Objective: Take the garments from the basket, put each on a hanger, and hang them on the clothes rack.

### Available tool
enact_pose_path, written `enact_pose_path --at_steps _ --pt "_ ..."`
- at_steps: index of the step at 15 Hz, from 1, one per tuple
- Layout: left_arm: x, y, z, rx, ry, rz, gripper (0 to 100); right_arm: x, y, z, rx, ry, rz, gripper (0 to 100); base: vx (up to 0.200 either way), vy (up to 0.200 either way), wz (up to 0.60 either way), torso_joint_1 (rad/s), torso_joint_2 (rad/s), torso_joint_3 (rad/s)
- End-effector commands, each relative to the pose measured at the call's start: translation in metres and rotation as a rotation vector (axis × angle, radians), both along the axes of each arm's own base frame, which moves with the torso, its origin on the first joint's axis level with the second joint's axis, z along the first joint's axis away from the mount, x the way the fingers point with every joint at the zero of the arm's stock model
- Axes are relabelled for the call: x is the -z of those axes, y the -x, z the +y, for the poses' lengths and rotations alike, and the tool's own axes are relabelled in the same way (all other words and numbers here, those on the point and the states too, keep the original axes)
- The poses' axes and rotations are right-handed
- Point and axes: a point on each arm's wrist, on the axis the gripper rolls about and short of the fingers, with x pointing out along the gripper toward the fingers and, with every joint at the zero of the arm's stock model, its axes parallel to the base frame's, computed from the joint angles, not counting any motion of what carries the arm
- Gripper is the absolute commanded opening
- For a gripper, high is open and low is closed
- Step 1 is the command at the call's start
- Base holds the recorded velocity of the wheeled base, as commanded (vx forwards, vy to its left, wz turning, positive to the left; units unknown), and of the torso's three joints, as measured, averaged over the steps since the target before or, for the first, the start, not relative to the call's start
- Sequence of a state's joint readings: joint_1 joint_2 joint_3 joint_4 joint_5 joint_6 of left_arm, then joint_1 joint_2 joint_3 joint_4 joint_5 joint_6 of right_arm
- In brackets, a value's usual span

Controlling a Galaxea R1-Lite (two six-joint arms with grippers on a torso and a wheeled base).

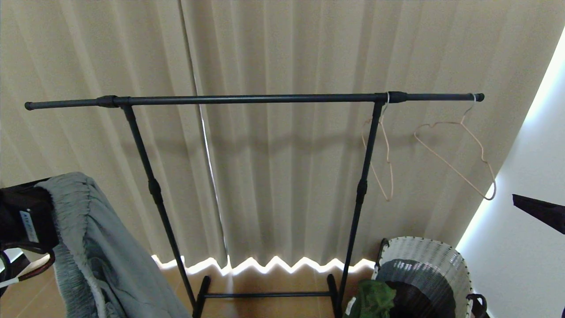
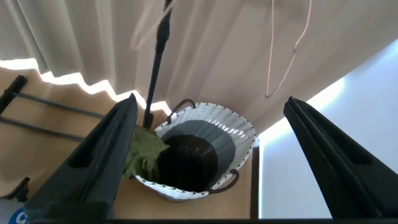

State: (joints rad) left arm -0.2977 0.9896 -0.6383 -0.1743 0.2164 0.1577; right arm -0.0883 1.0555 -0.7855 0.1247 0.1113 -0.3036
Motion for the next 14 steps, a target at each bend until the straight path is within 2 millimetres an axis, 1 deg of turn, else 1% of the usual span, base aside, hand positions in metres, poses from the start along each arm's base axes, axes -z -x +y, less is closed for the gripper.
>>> enact_pose_path --at_steps 1,5,8,11,14 --pt "-0.0003 -0.0003 -0.0001 -0.001 -0.002 -0.001 0 -0.0003 -0.0004 0.0001 -0.002 0.000 0.000 100 0.000 -0.200 0.00 0.022 0.00 -0.007" --pt "0.0009 -0.0003 -0.0001 0.001 -0.009 0.002 0 -0.0003 -0.0004 -0.0003 0.002 0.000 0.000 100 0.000 -0.200 0.00 0.001 0.00 0.001" --pt "-0.0028 0.0021 0.0007 0.001 0.002 -0.033 0 -0.0008 0.0003 -0.0003 0.002 0.000 -0.005 100 0.000 0.000 0.00 0.000 0.00 0.000" --pt "-0.0014 0.0053 0.0018 -0.001 0.007 -0.039 0 -0.0009 0.0008 -0.0002 0.002 0.000 -0.005 100 0.000 0.000 0.00 0.000 0.00 0.000" --pt "-0.0008 0.0044 0.0039 -0.019 0.006 -0.036 0 -0.0012 0.0011 -0.0002 0.003 0.001 -0.008 100 0.000 0.000 0.00 0.000 0.00 0.000"
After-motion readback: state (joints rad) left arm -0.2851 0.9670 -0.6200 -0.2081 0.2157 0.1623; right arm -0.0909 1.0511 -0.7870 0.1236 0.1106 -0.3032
